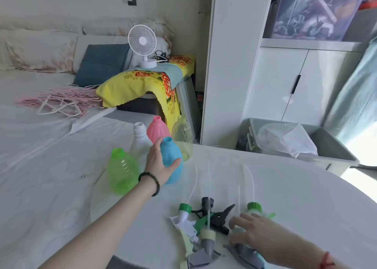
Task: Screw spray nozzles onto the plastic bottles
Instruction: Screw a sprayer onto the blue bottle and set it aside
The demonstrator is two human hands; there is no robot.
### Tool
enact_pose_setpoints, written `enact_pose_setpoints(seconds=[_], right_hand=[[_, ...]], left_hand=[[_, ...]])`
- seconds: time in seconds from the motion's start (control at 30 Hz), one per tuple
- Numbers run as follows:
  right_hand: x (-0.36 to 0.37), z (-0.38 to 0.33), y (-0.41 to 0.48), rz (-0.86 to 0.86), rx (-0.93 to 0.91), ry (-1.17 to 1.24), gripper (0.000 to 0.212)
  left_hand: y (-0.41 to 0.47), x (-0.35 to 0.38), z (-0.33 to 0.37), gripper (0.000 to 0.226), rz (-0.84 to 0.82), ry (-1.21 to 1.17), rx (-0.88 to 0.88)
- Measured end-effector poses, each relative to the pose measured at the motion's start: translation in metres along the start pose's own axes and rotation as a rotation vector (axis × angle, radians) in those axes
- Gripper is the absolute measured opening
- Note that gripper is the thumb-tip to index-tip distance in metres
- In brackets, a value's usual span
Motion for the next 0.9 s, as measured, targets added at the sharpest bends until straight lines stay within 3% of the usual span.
enact_pose_setpoints(seconds=[0.1,0.17,0.23,0.4,0.47,0.63,0.9], right_hand=[[-0.014,0.009,-0.001,0.076,0.094,-0.146,0.013],[-0.025,0.012,-0.004,0.098,0.074,-0.031,0.009],[-0.059,0.022,-0.006,0.23,0.024,0.204,0.017],[-0.162,0.094,-0.019,0.906,0.233,0.926,0.024],[-0.193,0.113,-0.007,1.053,0.234,1.172,0.019],[-0.208,0.118,0.049,0.996,0.356,1.366,0.011],[-0.182,0.11,0.097,0.879,0.471,1.327,0.011]], left_hand=[[0.007,0.0,-0.007,0.067,-0.023,0.001,-0.006],[0.009,0.004,-0.011,0.061,-0.074,-0.003,-0.025],[0.01,0.007,-0.013,0.057,-0.107,-0.06,-0.047],[0.0,0.009,-0.012,0.047,-0.149,-0.075,-0.038],[-0.006,0.009,-0.01,0.047,-0.177,-0.075,-0.028],[-0.016,0.009,-0.01,0.049,-0.206,-0.084,-0.04],[-0.019,0.012,-0.01,0.047,-0.221,-0.157,-0.064]])
Point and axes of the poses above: each hand's wrist, its own y-axis towards the middle knuckle, its own x-axis out of the palm, z = x × y, the point moved 8 cm from there along y, towards the middle knuckle, and after that the axes turned 7 degrees about -y, right-handed, at the moved point
